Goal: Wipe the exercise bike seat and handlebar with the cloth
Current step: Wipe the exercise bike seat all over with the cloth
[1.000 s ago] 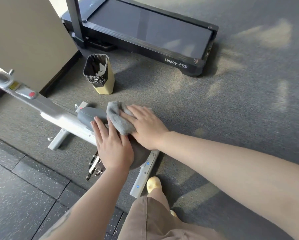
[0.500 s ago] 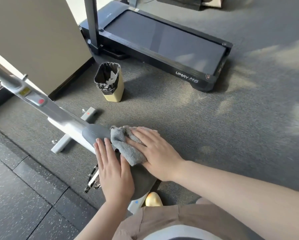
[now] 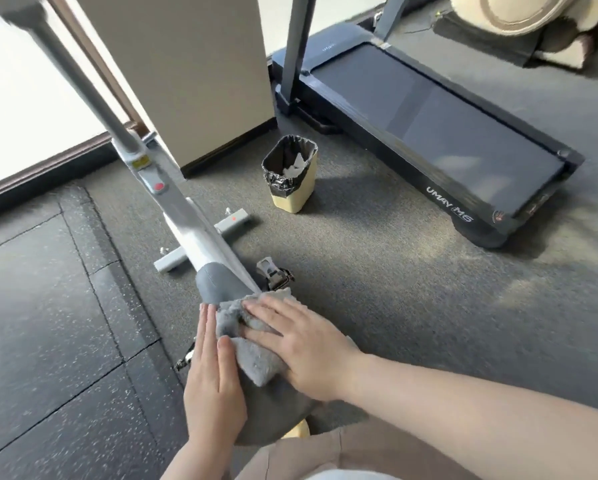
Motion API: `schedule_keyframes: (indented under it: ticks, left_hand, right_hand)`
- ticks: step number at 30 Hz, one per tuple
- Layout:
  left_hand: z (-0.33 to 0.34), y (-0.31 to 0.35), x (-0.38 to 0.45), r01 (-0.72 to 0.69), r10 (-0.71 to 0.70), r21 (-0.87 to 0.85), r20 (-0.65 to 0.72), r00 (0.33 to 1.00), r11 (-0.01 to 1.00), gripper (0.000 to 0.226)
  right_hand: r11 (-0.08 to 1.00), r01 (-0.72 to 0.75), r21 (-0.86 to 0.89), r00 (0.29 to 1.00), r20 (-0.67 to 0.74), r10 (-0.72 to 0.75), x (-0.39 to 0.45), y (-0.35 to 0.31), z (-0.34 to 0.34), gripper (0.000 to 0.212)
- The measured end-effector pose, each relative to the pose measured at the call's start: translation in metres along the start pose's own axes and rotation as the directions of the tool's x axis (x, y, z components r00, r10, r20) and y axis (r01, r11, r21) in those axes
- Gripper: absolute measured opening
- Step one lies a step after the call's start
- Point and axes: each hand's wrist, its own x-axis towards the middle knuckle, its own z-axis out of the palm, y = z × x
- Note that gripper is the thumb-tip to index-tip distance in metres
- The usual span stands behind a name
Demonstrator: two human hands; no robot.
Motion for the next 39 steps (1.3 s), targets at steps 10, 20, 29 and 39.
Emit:
schedule_keyframes:
  ticks: [10,20,29,39]
  left_hand:
    - [0.016,0.022,-0.025,0.328,-0.293,0.111,-0.250,0.923,0.938,0.056]
    - [0.050,0.050,-0.047,0.512,-0.413,0.000,-0.591,0.693,0.859,0.056]
    - [0.046,0.045,-0.054,0.394,-0.540,-0.371,-0.530,0.654,0.841,0.041]
    - [0.016,0.061,-0.084,0.153,-0.708,-0.971,-0.021,0.706,0.181,0.045]
  right_hand:
    - [0.938,0.343,0.051,0.929,0.132,-0.347,-0.008,0.031,-0.006,0.065]
    - [0.982,0.157,0.105,0.984,0.068,-0.165,0.050,0.003,-0.005,0.065]
    - [0.674,0.738,0.024,0.647,0.256,-0.718,0.018,0.088,-0.041,0.063]
    - [0.851,0.509,-0.128,0.860,0.104,-0.499,-0.017,-0.028,0.016,0.062]
